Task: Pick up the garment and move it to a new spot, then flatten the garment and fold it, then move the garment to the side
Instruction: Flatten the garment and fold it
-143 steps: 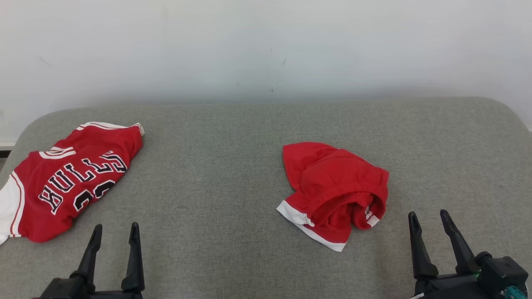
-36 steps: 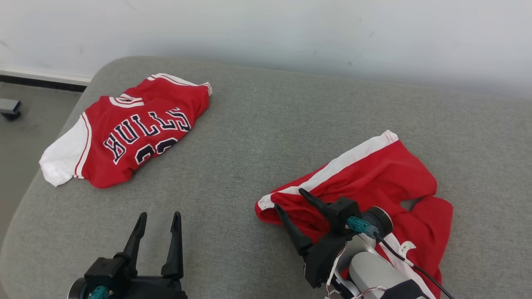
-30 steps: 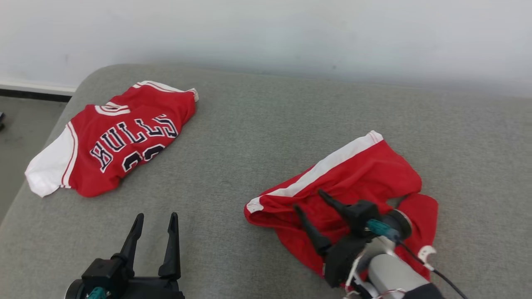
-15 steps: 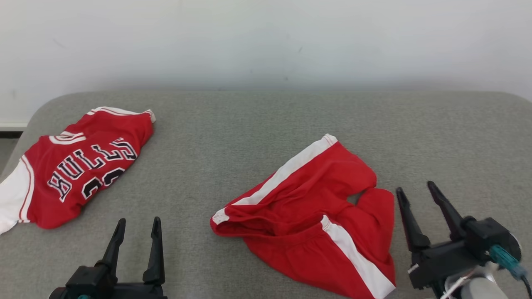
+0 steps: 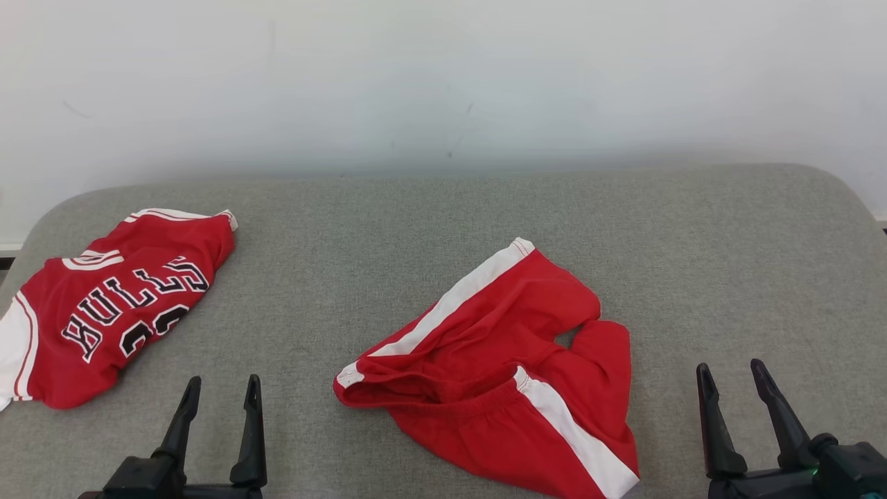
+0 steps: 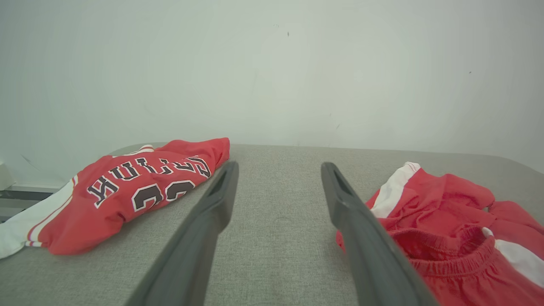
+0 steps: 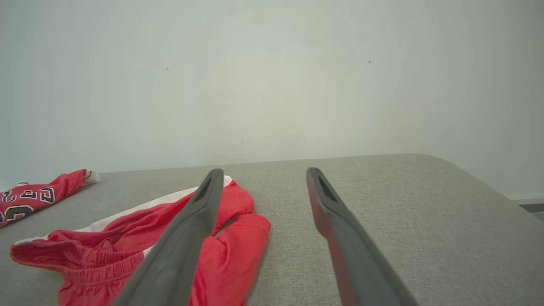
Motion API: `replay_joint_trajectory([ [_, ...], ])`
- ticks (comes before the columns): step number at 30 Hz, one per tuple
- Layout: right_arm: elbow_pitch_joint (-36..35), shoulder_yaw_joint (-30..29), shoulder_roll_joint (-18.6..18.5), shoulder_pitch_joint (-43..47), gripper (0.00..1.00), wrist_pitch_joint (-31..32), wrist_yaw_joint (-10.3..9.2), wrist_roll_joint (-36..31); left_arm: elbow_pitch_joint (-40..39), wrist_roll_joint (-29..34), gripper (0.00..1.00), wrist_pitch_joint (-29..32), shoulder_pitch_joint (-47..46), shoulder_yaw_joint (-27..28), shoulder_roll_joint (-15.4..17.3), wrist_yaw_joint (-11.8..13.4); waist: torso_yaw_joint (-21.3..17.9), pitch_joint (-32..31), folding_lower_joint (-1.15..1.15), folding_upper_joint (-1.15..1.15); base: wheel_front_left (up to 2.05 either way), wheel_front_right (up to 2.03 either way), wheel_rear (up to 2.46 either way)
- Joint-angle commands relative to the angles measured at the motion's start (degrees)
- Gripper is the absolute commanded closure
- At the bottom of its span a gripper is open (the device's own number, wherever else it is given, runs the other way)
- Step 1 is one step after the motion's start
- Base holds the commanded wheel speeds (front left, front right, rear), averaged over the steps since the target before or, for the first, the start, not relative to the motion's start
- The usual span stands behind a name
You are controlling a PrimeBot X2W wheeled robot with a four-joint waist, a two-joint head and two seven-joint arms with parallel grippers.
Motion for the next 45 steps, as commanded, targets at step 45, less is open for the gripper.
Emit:
replay_joint_trajectory([
  [45,1.7,0.9,1.4,-4.6,0.0,0.0,-0.14,1.4,25.2,-15.7,0.0,9.3,-28.3,-41.0,5.7,-2.3,-15.3,8.6,0.01,0.0,0.0,0.0,0.0],
])
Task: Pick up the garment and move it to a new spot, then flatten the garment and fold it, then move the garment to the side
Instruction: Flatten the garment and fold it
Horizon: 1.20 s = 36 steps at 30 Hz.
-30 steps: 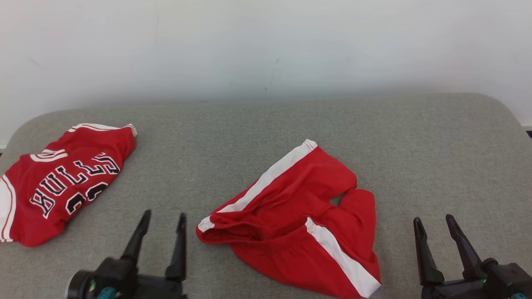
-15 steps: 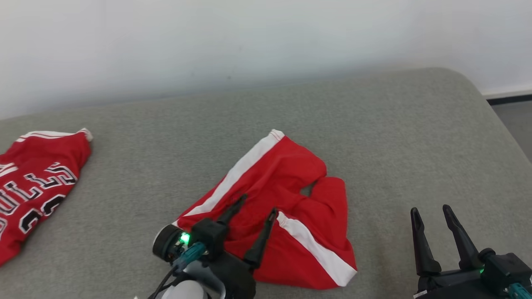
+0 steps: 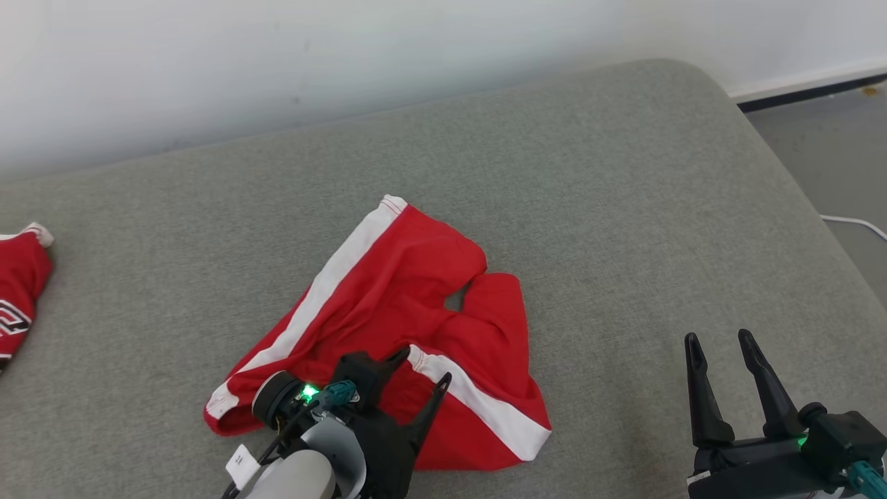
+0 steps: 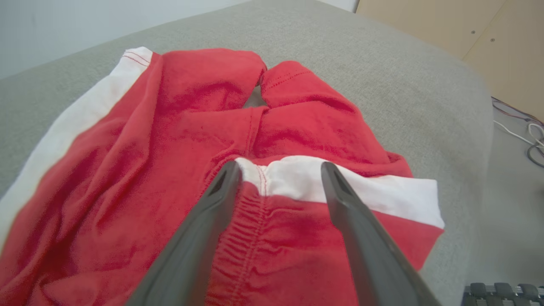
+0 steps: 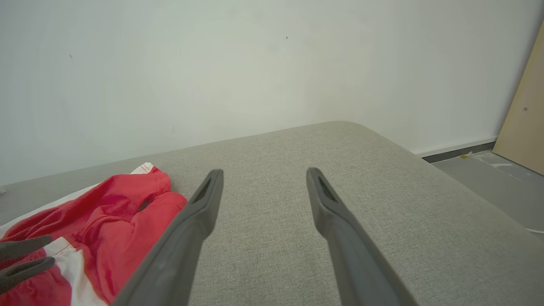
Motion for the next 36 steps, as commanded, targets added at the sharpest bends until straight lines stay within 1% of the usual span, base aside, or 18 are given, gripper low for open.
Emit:
replay_joint_trajectory([
  [1,0.0,-0.1,0.3,-0.3,0.0,0.0,-0.13,0.0,0.5,-0.6,0.0,0.2,-0.7,-0.2,0.4,0.1,-1.0,0.9,-0.01,0.0,0.0,0.0,0.0],
  [7,0.1,0.0,0.6,-0.5,0.0,0.0,-0.13,0.0,3.7,-2.2,0.0,2.0,-2.0,-2.1,0.4,0.1,-1.6,1.1,-0.01,0.0,0.0,0.0,0.0],
  [11,0.2,0.0,0.5,-0.6,0.0,0.0,-0.13,-0.1,6.2,-2.8,0.0,3.7,-3.0,-3.2,-0.2,0.1,-1.7,1.2,-0.01,0.0,0.0,0.0,0.0],
  [12,0.1,-0.1,0.5,-0.7,0.0,0.0,-0.13,-0.1,6.5,-3.0,0.21,3.7,-3.2,-3.4,-0.4,0.1,-1.7,1.2,-0.01,0.0,0.0,0.0,0.0],
  [13,0.1,-0.1,0.5,-0.7,0.0,0.0,-0.14,-0.1,6.8,-3.2,0.55,3.6,-3.4,-3.6,-0.6,0.1,-1.6,1.2,-0.01,0.0,0.0,0.0,0.0],
  [14,0.0,-0.2,0.5,-0.7,0.0,0.0,-0.13,-0.2,7.1,-3.4,0.99,3.4,-3.7,-3.9,-0.7,0.1,-1.5,1.2,-0.01,0.0,0.0,0.0,0.0],
  [19,0.0,-0.5,0.7,-0.2,0.0,0.0,-0.14,-0.2,7.4,-3.7,1.0,-0.3,-5.3,-3.3,-1.1,0.3,0.0,0.9,-0.01,0.0,0.0,0.0,0.0],
  [23,0.2,-0.7,0.7,0.5,0.0,0.0,-0.14,-0.2,6.6,-4.3,1.0,-2.9,-6.7,-1.9,-0.7,1.0,2.6,0.2,-0.01,0.0,0.0,0.0,0.0],
  [26,0.4,-0.9,0.5,1.0,0.0,0.0,-0.13,0.1,4.6,-4.7,1.0,-4.5,-6.8,-0.7,-0.1,1.9,5.1,-0.8,-0.01,0.0,0.0,0.0,0.0],
  [31,0.6,-1.4,0.3,2.4,0.0,0.0,-0.13,0.2,-1.6,-5.7,1.0,-5.3,-2.4,0.2,1.7,3.4,9.9,-3.2,-0.01,0.0,0.0,0.0,0.0],
  [36,0.7,-1.7,0.1,3.6,0.0,0.0,-0.14,0.3,-10.8,-7.2,1.0,-4.2,5.4,1.4,5.6,6.7,14.4,-4.7,-0.01,0.0,0.0,0.0,0.0],
])
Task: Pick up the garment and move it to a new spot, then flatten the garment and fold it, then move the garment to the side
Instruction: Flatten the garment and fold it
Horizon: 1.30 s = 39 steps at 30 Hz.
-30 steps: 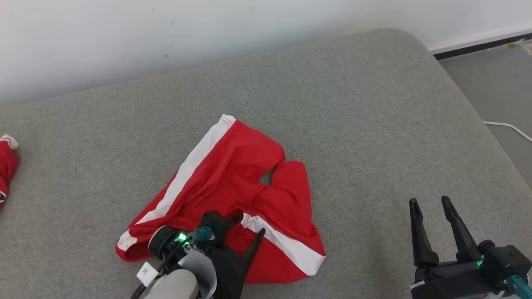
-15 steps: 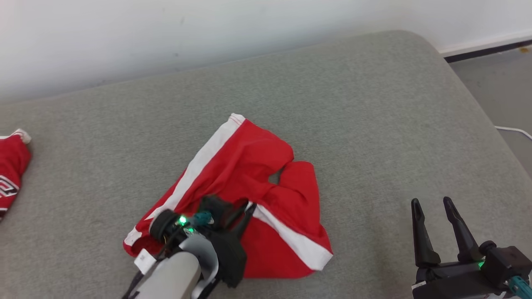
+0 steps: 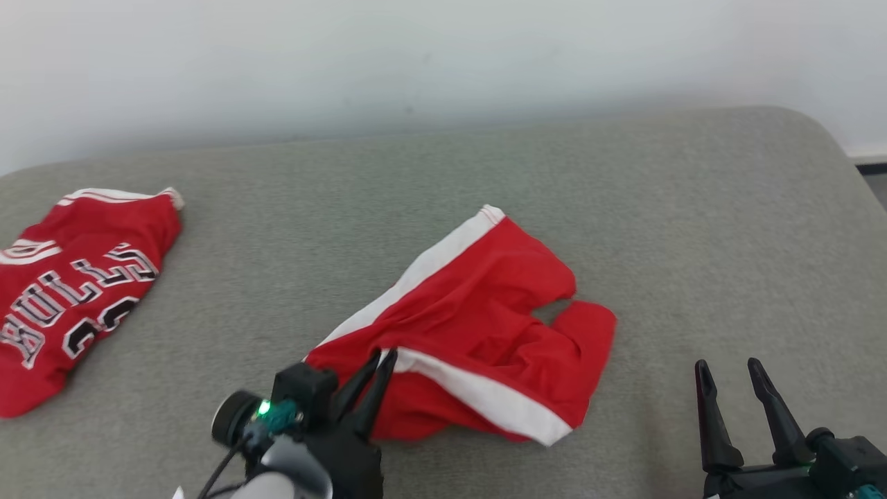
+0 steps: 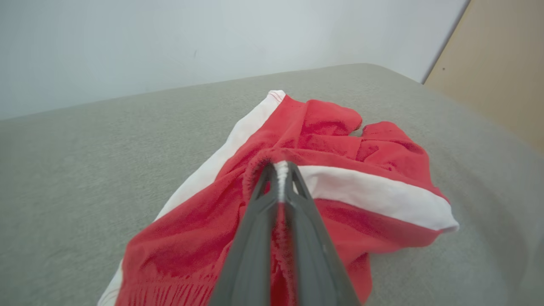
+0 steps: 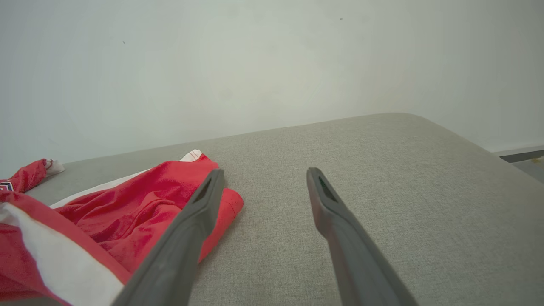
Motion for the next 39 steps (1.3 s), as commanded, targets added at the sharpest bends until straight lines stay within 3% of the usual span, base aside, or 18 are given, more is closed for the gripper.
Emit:
replay_joint_trajectory([
  [1,0.0,-0.3,-0.3,1.0,0.0,0.0,-0.14,0.2,-3.5,-1.0,1.0,0.7,4.0,0.4,1.7,1.3,5.6,-2.8,0.01,0.0,0.0,0.0,0.0],
  [7,0.3,-0.4,-0.8,1.5,0.0,0.0,-0.14,0.5,-11.9,-3.0,1.0,1.9,14.2,2.6,6.7,5.4,9.4,-3.3,0.01,0.0,0.0,0.0,0.0],
  [15,1.1,0.2,-1.2,1.5,0.0,0.0,-0.14,0.6,-11.7,-6.6,1.0,0.0,22.4,4.2,7.4,7.3,10.9,-3.8,0.01,0.0,0.0,0.0,0.0],
  [16,1.2,0.2,-1.3,1.5,0.0,0.0,-0.15,0.7,-11.3,-7.3,0.9,-0.2,23.1,4.3,6.8,7.3,10.9,-3.9,0.01,0.0,0.0,0.0,0.0],
  [17,1.3,0.3,-1.3,1.6,0.0,0.0,-0.15,0.7,-10.8,-7.0,0.7,-0.4,23.5,4.0,6.8,7.3,11.0,-4.0,0.01,0.0,0.0,0.0,0.0],
  [18,1.4,0.3,-1.4,1.7,0.0,0.0,-0.14,0.8,-10.3,-6.9,0.19,-0.7,23.7,3.8,6.6,7.3,11.0,-4.1,0.01,0.0,0.0,0.0,0.0],
  [19,1.5,0.2,-1.4,1.7,0.0,0.0,-0.15,0.8,-10.1,-7.2,0.0,-1.1,23.8,3.8,6.2,7.2,11.0,-4.2,0.01,0.0,0.0,0.0,0.0],
  [26,1.9,-0.3,-1.5,2.3,0.0,0.0,-0.14,1.0,-13.8,-6.0,0.0,-4.4,21.8,7.7,5.8,7.2,11.1,-5.2,0.01,0.0,0.0,0.0,0.0],
  [35,1.9,-0.4,-1.2,2.5,0.0,0.0,-0.14,1.0,-21.5,1.8,0.0,-4.8,23.4,20.5,5.3,8.9,9.4,-6.0,0.01,0.0,0.0,0.0,0.0],
  [39,1.9,-0.5,-1.4,2.6,0.0,0.0,-0.14,1.1,-22.6,5.7,0.0,-4.8,25.5,26.0,3.0,8.8,8.3,-5.9,0.01,0.0,0.0,0.0,0.0],
])
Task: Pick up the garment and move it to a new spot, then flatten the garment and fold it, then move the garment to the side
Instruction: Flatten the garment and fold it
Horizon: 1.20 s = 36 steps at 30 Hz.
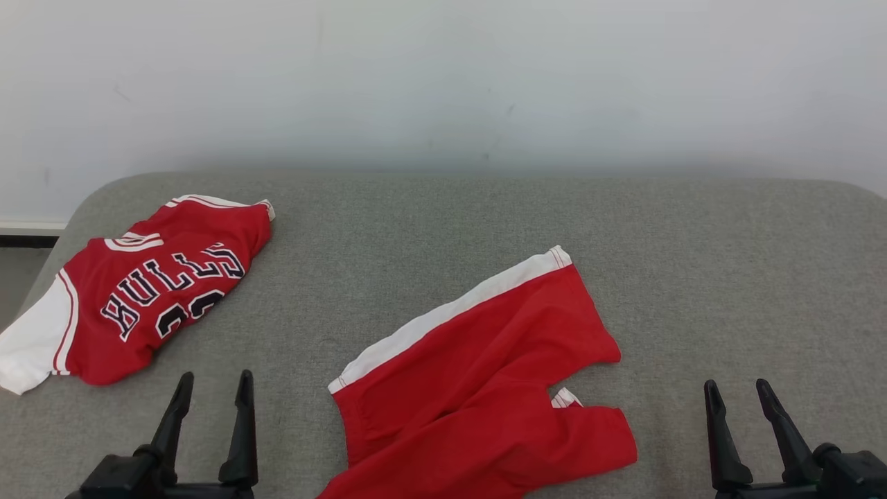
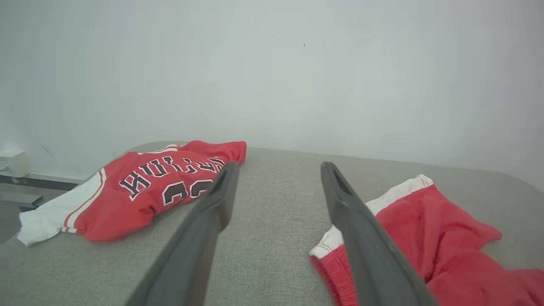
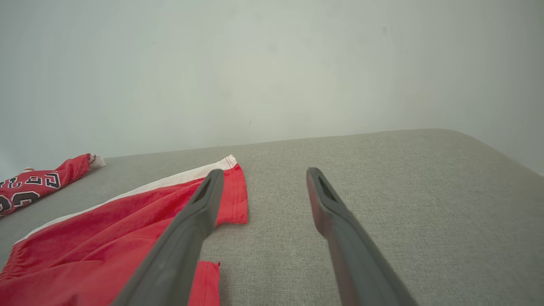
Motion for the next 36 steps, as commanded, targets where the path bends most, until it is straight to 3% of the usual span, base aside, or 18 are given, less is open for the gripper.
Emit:
replay_joint_trajectory([
  [1,-0.1,0.0,-0.2,0.6,0.0,0.0,-0.14,0.3,-0.1,1.1,0.0,0.0,1.2,1.4,-0.7,-0.1,-0.5,0.1,0.0,0.0,0.0,0.0,0.0],
  [6,0.3,-0.1,-0.4,0.7,0.0,0.0,-0.13,0.3,1.6,3.8,0.0,0.0,2.8,5.2,-2.5,-1.2,-1.2,0.3,0.0,0.0,0.0,0.0,0.0],
  [12,0.9,-0.2,-0.6,0.6,0.0,0.0,-0.14,0.3,2.2,7.2,0.0,0.0,2.8,8.4,-4.0,-5.5,-1.5,0.6,0.0,0.0,0.0,0.0,0.0],
  [23,2.1,0.1,-0.5,0.1,0.0,0.0,-0.13,0.3,2.8,11.0,0.0,0.0,1.2,15.2,-7.9,-11.2,-1.6,0.2,0.0,0.0,0.0,0.0,0.0],
  [36,6.6,4.1,-3.4,-4.2,0.0,0.0,-0.13,1.0,3.7,14.3,0.0,0.0,0.2,17.7,-11.2,-13.9,-0.7,0.6,0.0,0.0,0.0,0.0,0.0],
])
